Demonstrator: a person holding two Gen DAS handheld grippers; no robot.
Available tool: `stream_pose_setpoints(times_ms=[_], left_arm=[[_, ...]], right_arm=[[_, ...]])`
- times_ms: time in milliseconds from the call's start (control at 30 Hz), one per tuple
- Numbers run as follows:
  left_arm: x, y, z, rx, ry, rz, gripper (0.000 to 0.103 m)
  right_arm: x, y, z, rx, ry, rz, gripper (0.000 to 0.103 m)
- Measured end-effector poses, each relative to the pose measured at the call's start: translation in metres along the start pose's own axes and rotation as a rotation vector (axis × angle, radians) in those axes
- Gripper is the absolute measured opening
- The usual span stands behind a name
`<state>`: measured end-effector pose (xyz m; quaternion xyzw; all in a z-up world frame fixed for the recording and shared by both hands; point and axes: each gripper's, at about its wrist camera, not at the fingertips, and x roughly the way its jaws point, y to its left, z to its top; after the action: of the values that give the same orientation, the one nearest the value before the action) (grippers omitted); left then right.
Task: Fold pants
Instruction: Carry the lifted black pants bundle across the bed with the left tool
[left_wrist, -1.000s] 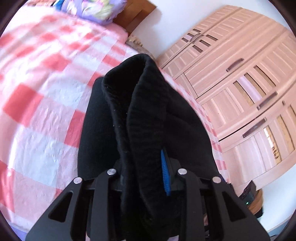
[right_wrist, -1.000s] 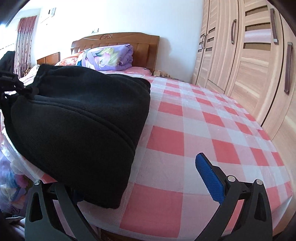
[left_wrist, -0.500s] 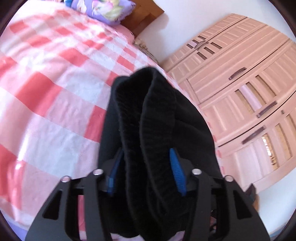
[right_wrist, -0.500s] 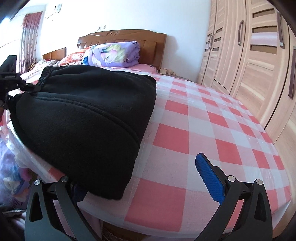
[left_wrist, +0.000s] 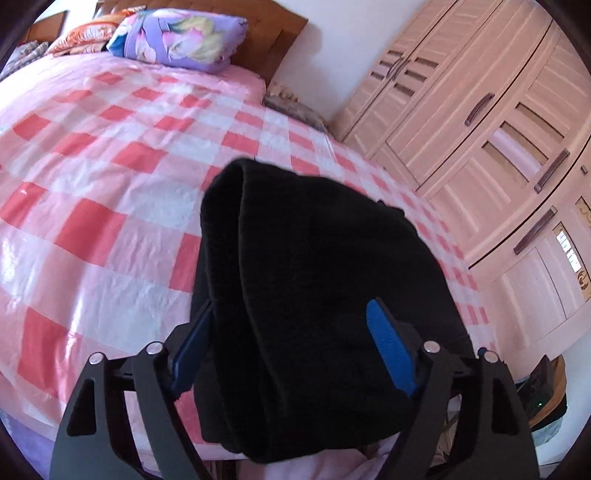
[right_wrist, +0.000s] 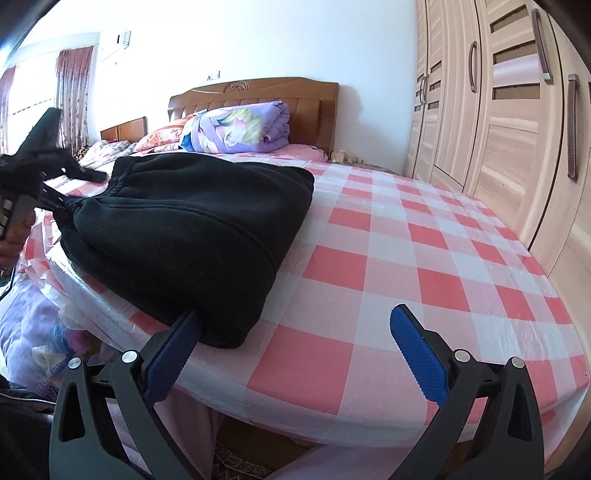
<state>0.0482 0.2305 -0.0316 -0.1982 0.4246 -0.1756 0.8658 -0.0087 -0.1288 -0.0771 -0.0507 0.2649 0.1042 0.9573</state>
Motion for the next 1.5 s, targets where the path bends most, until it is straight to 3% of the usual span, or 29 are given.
stream_pose_setpoints(times_ms=[33, 67, 133, 267, 300, 367, 400, 433, 467, 533, 600, 733, 767, 833, 933, 1067, 1100, 1133, 1167, 1267, 1300, 1333, 1367, 1433, 1500], left_arm=[[0.009, 0.001, -0.003, -0.006, 0.032, -0.007, 0.057], [0.011, 0.003, -0.006, 0.005, 0.026, -0.008, 0.054], [0.006, -0.003, -0.009, 0.035, 0.002, 0.008, 0.039], [0.0, -0.007, -0.008, 0.074, -0.01, 0.025, 0.033], [0.002, -0.008, -0.006, 0.085, -0.009, 0.044, 0.036], [0.003, -0.013, -0.003, 0.103, -0.017, 0.141, 0.06], [0.0, -0.016, -0.003, 0.118, -0.047, 0.227, 0.076], [-0.005, -0.019, 0.002, 0.133, -0.088, 0.286, 0.085], [-0.015, -0.023, 0.001, 0.149, -0.133, 0.308, 0.087], [-0.029, -0.028, 0.005, 0.159, -0.167, 0.24, 0.087], [-0.03, -0.031, 0.012, 0.177, -0.152, 0.179, 0.087], [-0.001, -0.03, 0.032, 0.21, -0.087, 0.167, 0.085], [0.009, -0.025, 0.038, 0.197, -0.072, 0.161, 0.081], [0.023, -0.018, 0.046, 0.186, -0.062, 0.09, 0.062], [0.032, -0.012, 0.049, 0.179, -0.042, 0.063, 0.048], [0.027, 0.012, 0.045, 0.088, -0.026, -0.085, 0.048], [0.027, 0.019, 0.044, 0.063, -0.01, -0.127, 0.051], [0.029, 0.026, 0.043, 0.041, 0.014, -0.181, 0.062], [0.03, 0.03, 0.043, 0.032, 0.026, -0.226, 0.064], [0.035, 0.035, 0.046, 0.028, 0.044, -0.281, 0.061], [0.038, 0.033, 0.048, 0.034, 0.055, -0.307, 0.049], [0.041, 0.031, 0.049, 0.048, 0.069, -0.277, 0.035], [0.045, 0.027, 0.049, 0.072, 0.08, -0.224, 0.036], [0.043, 0.022, 0.047, 0.082, 0.083, -0.194, 0.032], [0.03, 0.021, 0.047, 0.052, 0.074, -0.179, 0.005]], right_arm=[[-0.002, -0.001, 0.001, -0.003, -0.009, -0.001, 0.099], [-0.003, -0.002, 0.001, -0.005, -0.019, -0.003, 0.099], [-0.005, -0.005, 0.002, 0.0, -0.035, -0.004, 0.099], [-0.009, -0.006, 0.006, 0.016, -0.055, 0.0, 0.099], [-0.009, -0.005, 0.006, 0.012, -0.055, -0.001, 0.099], [-0.01, -0.005, 0.006, 0.01, -0.059, -0.001, 0.099], [-0.01, -0.006, 0.006, 0.014, -0.062, 0.002, 0.099], [-0.011, -0.006, 0.006, 0.017, -0.064, 0.003, 0.099], [-0.012, -0.008, 0.006, 0.021, -0.069, 0.002, 0.099], [-0.012, -0.011, 0.006, 0.035, -0.072, 0.004, 0.099], [-0.011, -0.013, 0.005, 0.059, -0.069, 0.017, 0.099], [-0.009, -0.012, 0.006, 0.061, -0.063, 0.021, 0.099], [-0.01, -0.011, 0.006, 0.054, -0.066, 0.018, 0.099], [-0.011, -0.011, 0.006, 0.046, -0.068, 0.012, 0.099], [-0.011, -0.012, 0.005, 0.053, -0.061, 0.005, 0.099], [-0.008, -0.014, 0.005, 0.067, -0.054, 0.013, 0.099], [-0.008, -0.014, 0.005, 0.067, -0.052, 0.015, 0.099], [-0.007, -0.014, 0.005, 0.067, -0.051, 0.017, 0.099], [-0.007, -0.014, 0.005, 0.067, -0.051, 0.018, 0.099], [-0.007, -0.014, 0.004, 0.067, -0.051, 0.018, 0.099], [-0.007, -0.014, 0.004, 0.068, -0.051, 0.018, 0.099], [-0.007, -0.014, 0.004, 0.069, -0.051, 0.016, 0.099], [-0.006, -0.014, 0.004, 0.068, -0.05, 0.012, 0.099], [-0.007, -0.014, 0.005, 0.064, -0.052, 0.008, 0.099], [-0.01, -0.015, 0.008, 0.056, -0.059, -0.003, 0.099]])
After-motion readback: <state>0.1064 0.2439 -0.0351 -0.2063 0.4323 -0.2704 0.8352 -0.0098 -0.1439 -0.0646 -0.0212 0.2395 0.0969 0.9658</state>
